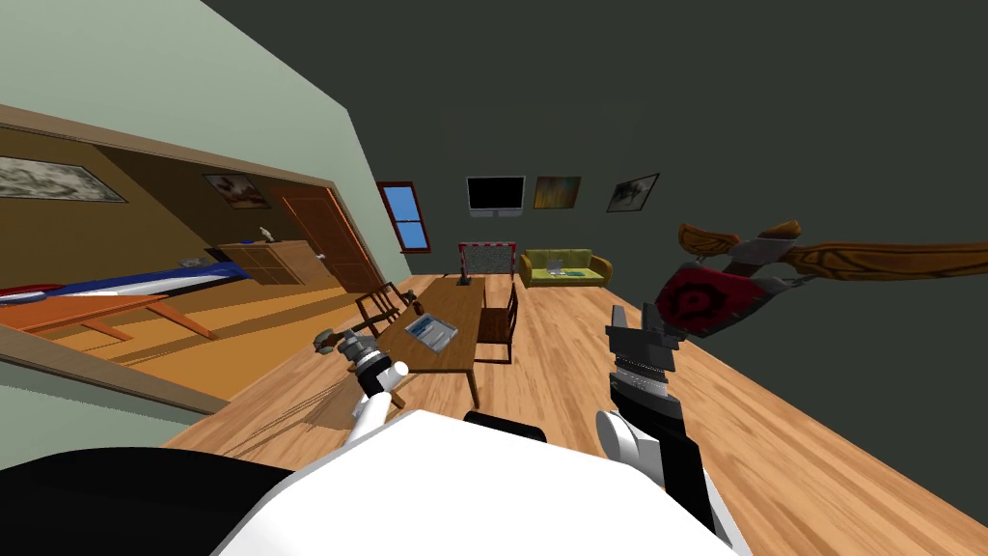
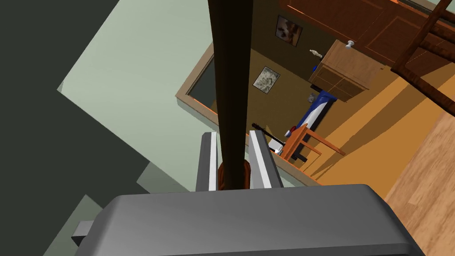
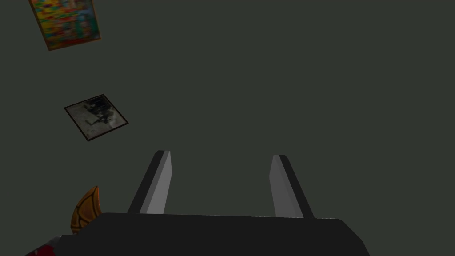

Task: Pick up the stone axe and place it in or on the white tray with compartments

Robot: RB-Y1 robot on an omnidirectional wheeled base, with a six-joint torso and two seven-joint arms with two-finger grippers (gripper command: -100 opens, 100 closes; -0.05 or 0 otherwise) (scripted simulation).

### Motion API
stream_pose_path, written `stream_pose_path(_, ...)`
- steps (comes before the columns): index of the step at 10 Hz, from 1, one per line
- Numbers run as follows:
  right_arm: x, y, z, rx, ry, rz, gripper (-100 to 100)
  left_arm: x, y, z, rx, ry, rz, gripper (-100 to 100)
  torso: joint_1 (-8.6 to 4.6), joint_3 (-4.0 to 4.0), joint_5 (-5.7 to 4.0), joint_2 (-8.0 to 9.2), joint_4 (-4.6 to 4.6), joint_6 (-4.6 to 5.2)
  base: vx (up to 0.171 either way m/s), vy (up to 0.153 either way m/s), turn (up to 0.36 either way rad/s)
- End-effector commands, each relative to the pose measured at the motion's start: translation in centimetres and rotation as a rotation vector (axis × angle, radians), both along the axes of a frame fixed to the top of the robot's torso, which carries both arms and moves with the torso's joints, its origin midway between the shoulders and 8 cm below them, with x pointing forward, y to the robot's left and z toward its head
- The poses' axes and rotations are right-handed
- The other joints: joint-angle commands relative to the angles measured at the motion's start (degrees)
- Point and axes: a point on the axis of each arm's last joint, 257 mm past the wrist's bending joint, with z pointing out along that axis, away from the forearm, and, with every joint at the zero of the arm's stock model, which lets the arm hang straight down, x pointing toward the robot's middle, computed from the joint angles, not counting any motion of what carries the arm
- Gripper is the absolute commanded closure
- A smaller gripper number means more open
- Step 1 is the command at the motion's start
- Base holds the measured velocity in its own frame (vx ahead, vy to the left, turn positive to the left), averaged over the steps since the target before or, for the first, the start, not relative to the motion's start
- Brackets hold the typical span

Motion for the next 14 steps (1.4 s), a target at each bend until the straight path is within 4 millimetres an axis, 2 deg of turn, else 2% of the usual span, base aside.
stream_pose_path(1, 0.0, 0.0, 0.0, 0.0, 0.0, 0.0, 0, 0.0, 0.1, 0.0, -0.014, -0.031, -0.011, 100, 0.0, 0.0, 0.0, 0.0, 0.0, 0.0, 0.044, -0.078, 0.003)
stream_pose_path(2, 0.0, 0.0, 0.0, 0.0, 0.0, 0.0, 0, -1.0, 0.9, -0.2, -0.059, -0.1, -0.002, 100, 0.12, 0.06, -0.02, 0.11, 0.03, 0.02, 0.091, -0.099, 0.033)
stream_pose_path(4, 0.0, 0.0, 0.0, 0.0, 0.0, 0.0, 0, -1.0, 0.9, -0.2, -0.069, -0.127, -0.018, 100, 0.01, 0.01, -0.04, 0.01, 0.02, 0.0, 0.068, -0.088, 0.026)
stream_pose_path(7, 0.0, 0.0, 0.0, 0.0, 0.0, 0.0, 0, -2.6, 2.1, -0.9, -0.157, -0.275, -0.01, 100, -0.02, 0.02, -0.09, 0.0, 0.04, 0.0, 0.109, -0.109, 0.056)
stream_pose_path(9, 0.0, 0.0, 0.0, 0.0, 0.0, 0.0, 0, -2.6, 2.1, -0.9, -0.168, -0.31, -0.029, 100, 0.05, 0.1, -0.08, 0.13, 0.08, -0.04, 0.044, -0.071, 0.048)
stream_pose_path(10, 0.0, 0.0, 0.0, 0.0, 0.0, 0.0, 0, -3.3, 2.6, -1.4, -0.206, -0.375, -0.023, 100, 0.13, 0.15, -0.08, 0.2, 0.11, 0.08, 0.066, -0.067, 0.027)
stream_pose_path(14, 0.0, 0.0, 0.0, 0.0, 0.0, 0.0, 0, -4.3, 3.5, -2.6, -0.286, -0.521, -0.028, 100, 0.03, -0.07, -0.11, -0.21, 0.06, 0.1, 0.157, -0.094, 0.029)
